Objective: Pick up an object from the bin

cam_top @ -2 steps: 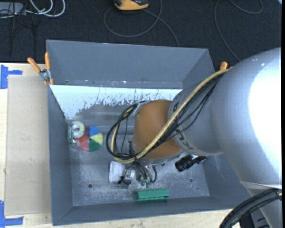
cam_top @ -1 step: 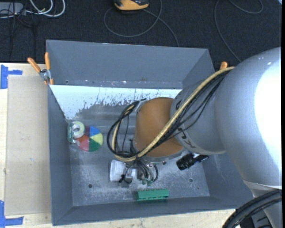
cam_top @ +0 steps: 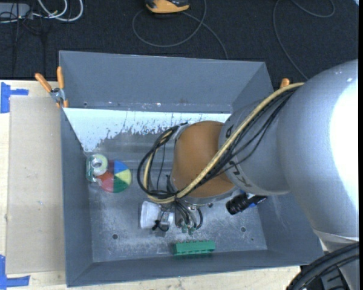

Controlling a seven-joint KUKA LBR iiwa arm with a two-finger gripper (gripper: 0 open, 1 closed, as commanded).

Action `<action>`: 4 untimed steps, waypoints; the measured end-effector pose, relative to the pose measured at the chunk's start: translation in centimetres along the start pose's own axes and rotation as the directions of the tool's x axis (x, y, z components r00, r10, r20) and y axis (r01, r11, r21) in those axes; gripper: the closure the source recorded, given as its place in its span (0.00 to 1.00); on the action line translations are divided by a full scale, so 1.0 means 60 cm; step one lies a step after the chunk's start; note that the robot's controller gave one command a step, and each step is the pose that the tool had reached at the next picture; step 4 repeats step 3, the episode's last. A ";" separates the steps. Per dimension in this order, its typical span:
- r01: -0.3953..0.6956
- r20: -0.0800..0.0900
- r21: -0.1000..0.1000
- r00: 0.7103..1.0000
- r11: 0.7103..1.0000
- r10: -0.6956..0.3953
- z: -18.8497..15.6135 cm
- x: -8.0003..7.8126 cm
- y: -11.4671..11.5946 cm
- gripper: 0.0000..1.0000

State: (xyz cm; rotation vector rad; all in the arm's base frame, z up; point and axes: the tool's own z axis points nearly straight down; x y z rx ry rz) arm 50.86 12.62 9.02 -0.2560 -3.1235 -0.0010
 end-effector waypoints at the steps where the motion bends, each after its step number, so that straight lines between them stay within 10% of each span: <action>1: 0.000 -0.006 0.002 1.000 1.000 0.000 -0.015 0.003 -0.001 1.00; 4: 0.001 -0.003 0.001 1.000 1.000 -0.001 -0.075 0.002 -0.001 1.00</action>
Offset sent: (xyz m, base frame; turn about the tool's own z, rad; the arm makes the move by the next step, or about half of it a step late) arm 0.0003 0.0001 0.0753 0.0000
